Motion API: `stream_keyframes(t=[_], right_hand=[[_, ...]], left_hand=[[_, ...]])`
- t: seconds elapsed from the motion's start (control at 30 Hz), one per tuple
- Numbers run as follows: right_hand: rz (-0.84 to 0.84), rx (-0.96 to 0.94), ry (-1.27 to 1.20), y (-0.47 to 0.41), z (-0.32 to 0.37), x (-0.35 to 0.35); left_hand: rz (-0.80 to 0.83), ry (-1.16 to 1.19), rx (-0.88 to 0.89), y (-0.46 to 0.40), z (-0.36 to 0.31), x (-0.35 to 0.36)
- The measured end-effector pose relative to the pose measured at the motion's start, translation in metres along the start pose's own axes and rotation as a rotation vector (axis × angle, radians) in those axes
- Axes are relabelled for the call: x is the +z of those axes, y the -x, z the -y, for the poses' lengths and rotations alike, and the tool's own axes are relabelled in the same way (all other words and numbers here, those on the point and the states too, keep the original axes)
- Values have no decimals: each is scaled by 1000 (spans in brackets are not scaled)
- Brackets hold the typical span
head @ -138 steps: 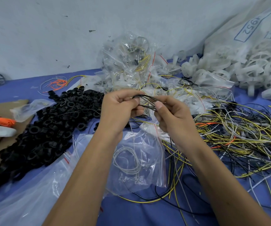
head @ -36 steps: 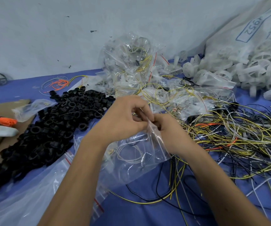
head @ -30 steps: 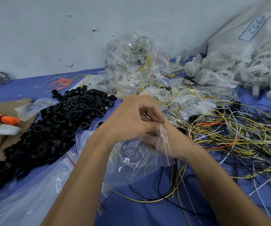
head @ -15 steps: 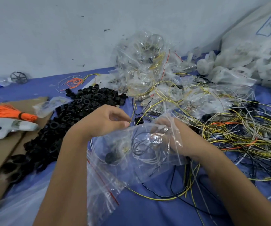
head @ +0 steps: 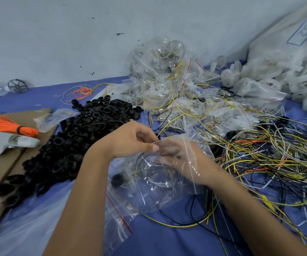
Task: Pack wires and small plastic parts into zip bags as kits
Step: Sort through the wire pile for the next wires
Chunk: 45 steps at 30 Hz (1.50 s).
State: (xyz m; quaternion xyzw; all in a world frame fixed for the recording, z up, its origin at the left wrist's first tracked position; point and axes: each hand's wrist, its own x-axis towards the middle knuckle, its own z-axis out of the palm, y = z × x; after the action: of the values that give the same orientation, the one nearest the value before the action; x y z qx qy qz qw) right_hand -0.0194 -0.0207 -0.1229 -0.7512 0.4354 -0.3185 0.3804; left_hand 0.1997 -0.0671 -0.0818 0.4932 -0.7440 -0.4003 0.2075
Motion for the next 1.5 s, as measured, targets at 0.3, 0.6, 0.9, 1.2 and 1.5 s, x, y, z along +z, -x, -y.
stream_keyframes(t=[0.3, 0.6, 0.9, 1.2, 1.5], right_hand=[[-82, -171, 171, -9, 7, -9], [38, -20, 531, -10, -11, -33], [361, 92, 334, -4, -3, -43], [114, 223, -70, -6, -4, -35], [-22, 357, -701, -13, 1, -14]], left_hand=[[-122, -36, 0, -4, 9, -5], [-213, -193, 170, -9, -29, 16], [-22, -286, 258, -16, -53, 47], [-97, -178, 254, -16, -47, 41], [-90, -142, 346, -14, -52, 36]])
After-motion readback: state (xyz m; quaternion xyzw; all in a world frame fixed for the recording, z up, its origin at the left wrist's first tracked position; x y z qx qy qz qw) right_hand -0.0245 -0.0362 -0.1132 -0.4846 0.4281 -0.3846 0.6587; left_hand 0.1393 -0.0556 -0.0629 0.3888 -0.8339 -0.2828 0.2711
